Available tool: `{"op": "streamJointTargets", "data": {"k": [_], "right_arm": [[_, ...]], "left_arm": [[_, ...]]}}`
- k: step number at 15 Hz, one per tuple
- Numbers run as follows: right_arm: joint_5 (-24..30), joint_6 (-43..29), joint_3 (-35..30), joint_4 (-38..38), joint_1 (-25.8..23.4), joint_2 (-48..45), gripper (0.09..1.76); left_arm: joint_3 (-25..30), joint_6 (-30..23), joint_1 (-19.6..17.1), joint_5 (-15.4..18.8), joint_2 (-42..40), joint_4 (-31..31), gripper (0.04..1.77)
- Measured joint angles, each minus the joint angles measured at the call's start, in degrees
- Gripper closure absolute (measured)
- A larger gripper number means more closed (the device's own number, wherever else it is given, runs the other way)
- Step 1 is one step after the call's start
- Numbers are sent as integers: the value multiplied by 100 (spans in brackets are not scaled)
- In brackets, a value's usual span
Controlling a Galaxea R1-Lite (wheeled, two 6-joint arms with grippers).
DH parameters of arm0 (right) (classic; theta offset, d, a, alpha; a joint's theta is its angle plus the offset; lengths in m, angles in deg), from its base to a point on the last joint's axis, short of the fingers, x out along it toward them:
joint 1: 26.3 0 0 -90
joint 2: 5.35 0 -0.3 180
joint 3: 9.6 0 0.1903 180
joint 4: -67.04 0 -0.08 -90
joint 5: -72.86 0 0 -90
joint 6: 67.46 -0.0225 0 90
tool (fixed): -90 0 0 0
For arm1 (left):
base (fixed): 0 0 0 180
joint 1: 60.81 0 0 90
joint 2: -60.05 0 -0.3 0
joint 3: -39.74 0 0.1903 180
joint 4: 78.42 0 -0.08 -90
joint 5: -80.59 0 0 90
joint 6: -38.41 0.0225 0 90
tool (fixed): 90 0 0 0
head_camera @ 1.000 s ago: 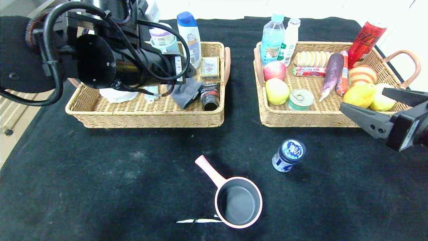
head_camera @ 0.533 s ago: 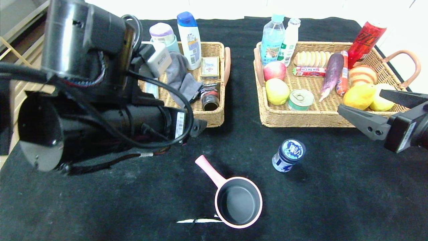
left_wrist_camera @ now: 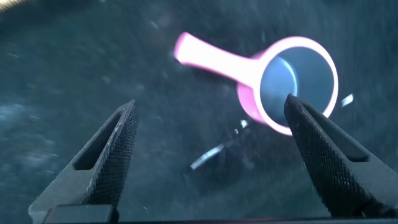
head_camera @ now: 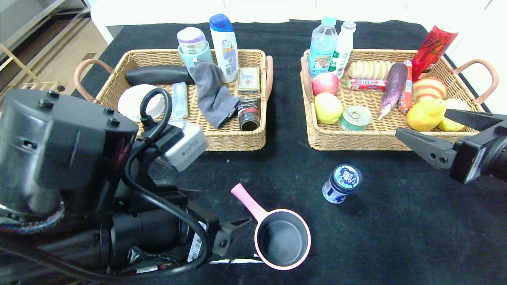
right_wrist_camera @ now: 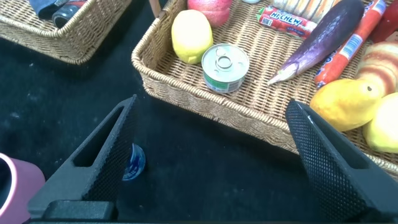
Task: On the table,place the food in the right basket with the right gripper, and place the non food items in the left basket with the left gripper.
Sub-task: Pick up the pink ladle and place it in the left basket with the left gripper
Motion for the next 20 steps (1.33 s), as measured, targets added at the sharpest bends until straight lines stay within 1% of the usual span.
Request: {"op": "streamJointTargets", "data": {"k": [4,6,7,9,11,12,13,16,18,20], "right_arm": [[0,1,-13,0,15,23,14],[-6,0,-22,-9,52,48,14],[-88,6,-24,-7,63,56,14],[-196,12,-26,-11,102,67,14],[-206,12,-26,-16,122,72,14],[-204,12,-26,-18,127,72,14],[-206,12,-26,-24,129,67,14],[-201,9,-20,-29,130,41,14],[-199,12,-17,-29,130,34,14],[-201,12,-15,-30,127,26,14]], "left_arm": [[32,-67,293,-99,252,0,11],[-65,-144,417,-232,471,-48,11],[-168,-299,488,-317,581,-212,11],[-502,-795,612,-375,805,-711,11],[-767,-1184,664,-430,1011,-946,10],[-833,-1280,668,-535,1107,-964,10],[-885,-1331,675,-629,1196,-970,10],[-1042,-1458,679,-700,1428,-962,10],[-1195,-1575,656,-837,1576,-968,10],[-1239,-1585,640,-861,1692,-973,10]]}}
